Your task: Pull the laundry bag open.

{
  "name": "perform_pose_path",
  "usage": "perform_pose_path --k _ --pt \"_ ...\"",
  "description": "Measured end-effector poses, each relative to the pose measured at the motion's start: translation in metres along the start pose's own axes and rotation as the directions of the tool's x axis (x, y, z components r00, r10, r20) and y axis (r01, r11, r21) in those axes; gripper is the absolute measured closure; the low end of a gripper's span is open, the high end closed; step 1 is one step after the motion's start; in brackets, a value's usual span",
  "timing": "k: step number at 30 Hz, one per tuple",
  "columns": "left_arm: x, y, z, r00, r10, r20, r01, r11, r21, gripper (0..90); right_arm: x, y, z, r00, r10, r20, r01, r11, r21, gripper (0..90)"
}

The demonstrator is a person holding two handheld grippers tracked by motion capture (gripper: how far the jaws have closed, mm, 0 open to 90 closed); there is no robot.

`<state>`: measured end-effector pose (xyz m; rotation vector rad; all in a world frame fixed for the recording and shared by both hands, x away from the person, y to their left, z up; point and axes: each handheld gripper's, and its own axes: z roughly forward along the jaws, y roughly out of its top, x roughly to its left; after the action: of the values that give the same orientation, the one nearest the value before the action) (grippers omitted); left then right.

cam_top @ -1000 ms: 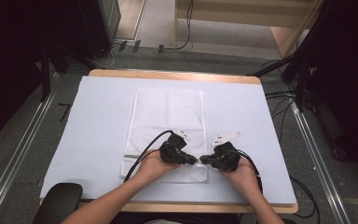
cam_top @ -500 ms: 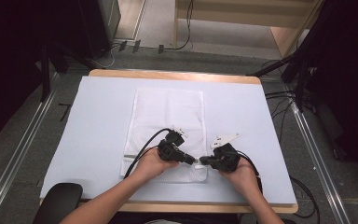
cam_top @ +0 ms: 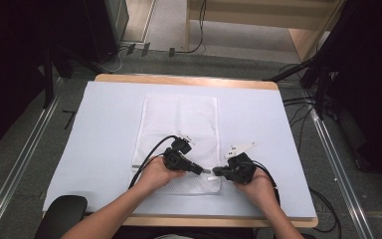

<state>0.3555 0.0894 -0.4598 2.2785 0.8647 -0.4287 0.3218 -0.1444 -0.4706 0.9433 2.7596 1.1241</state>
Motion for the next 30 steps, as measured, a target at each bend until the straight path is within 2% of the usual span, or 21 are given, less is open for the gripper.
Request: perform_pose_path --k 5,6,12,15,23,30 --pt "0.007 -0.002 -0.008 0.9998 -0.017 -0.007 0.017 0.9999 -0.001 88.3 -0.001 -0.001 0.000 0.9998 -0.019 -0.003 0.019 1.000 -0.010 90.0" --pt "0.008 -0.003 -0.011 0.9998 -0.018 0.003 0.018 0.9998 0.001 88.3 -0.001 -0.001 0.000 0.9999 -0.015 -0.005 0.015 1.000 -0.009 90.0" --pt "0.010 -0.006 -0.018 0.9996 -0.028 -0.009 0.028 0.9995 0.015 88.2 -0.001 -0.001 0.000 0.9999 -0.011 -0.011 0.011 1.000 -0.004 90.0" --pt "0.012 -0.007 -0.022 0.9994 -0.035 -0.001 0.035 0.9993 0.013 88.2 -0.001 0.000 0.000 0.9999 -0.015 -0.008 0.015 1.000 -0.002 90.0" --pt "0.016 -0.012 -0.034 0.9987 -0.050 -0.011 0.050 0.9988 0.002 88.2 -0.001 0.001 0.000 0.9998 -0.019 -0.012 0.019 1.000 0.008 90.0" --pt "0.017 -0.014 -0.043 0.9980 -0.061 -0.017 0.061 0.9980 0.018 88.2 0.000 0.002 0.000 0.9995 -0.031 -0.006 0.031 0.999 0.018 90.0"
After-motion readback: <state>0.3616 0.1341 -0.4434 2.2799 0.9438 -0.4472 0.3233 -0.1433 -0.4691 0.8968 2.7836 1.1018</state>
